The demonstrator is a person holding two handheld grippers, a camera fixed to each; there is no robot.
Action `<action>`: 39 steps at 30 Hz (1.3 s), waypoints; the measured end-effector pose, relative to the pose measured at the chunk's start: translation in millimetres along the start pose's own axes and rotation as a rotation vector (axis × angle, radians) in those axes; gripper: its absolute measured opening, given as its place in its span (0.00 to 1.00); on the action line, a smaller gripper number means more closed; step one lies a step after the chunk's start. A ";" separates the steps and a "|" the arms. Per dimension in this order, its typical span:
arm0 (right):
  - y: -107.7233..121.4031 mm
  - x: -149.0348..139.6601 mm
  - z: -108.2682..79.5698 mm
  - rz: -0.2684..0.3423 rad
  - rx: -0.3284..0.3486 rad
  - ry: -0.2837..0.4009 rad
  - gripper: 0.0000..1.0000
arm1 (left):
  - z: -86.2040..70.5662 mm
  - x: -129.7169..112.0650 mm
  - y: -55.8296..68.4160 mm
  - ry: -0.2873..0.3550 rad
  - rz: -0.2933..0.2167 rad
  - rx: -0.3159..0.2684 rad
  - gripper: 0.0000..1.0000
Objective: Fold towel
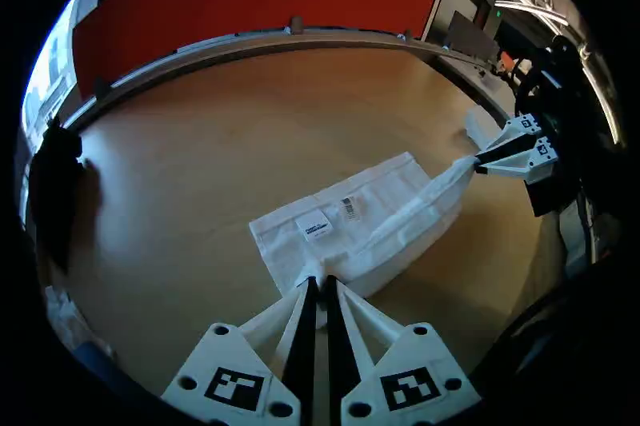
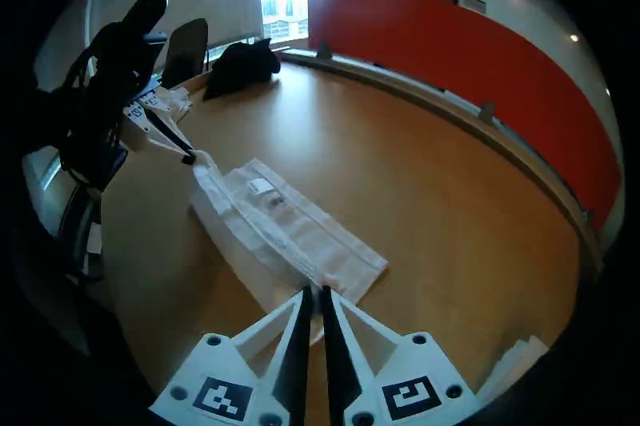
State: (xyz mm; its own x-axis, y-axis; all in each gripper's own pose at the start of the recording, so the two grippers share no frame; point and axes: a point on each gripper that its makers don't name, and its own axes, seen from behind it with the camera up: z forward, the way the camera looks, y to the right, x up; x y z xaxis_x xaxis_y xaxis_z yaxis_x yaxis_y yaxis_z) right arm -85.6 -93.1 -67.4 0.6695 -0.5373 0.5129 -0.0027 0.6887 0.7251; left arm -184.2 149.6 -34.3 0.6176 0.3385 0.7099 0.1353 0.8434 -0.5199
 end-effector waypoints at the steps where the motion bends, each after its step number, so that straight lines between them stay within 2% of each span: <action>1: 1.2 -0.1 1.8 -0.001 -0.001 -0.002 0.10 | 2.1 0.9 -1.5 -0.001 0.001 0.003 0.09; 11: 15.4 -4.4 27.2 0.029 -0.019 -0.022 0.10 | 28.3 4.9 -14.6 -0.017 0.003 0.026 0.09; 20: 22.7 -14.2 44.2 0.067 -0.031 -0.042 0.10 | 50.8 -2.9 -25.5 -0.044 0.024 0.064 0.13; 28: 29.1 -14.7 53.5 0.089 -0.054 -0.041 0.11 | 58.5 -2.8 -34.2 -0.043 0.040 0.087 0.17; 34: 34.0 -16.0 61.7 0.105 -0.075 -0.045 0.15 | 62.9 -2.3 -41.9 -0.037 0.043 0.100 0.22; 39: 35.4 -15.4 68.5 0.117 -0.085 -0.044 0.19 | 65.8 -1.8 -45.9 -0.034 0.051 0.114 0.22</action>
State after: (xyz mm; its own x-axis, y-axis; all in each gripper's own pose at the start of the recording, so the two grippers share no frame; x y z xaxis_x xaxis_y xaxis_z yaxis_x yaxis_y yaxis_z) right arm -146.8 -93.8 -18.2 0.6348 -0.4705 0.6129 -0.0152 0.7855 0.6187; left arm -242.5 137.7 19.5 0.5944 0.3947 0.7007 0.0143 0.8659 -0.5000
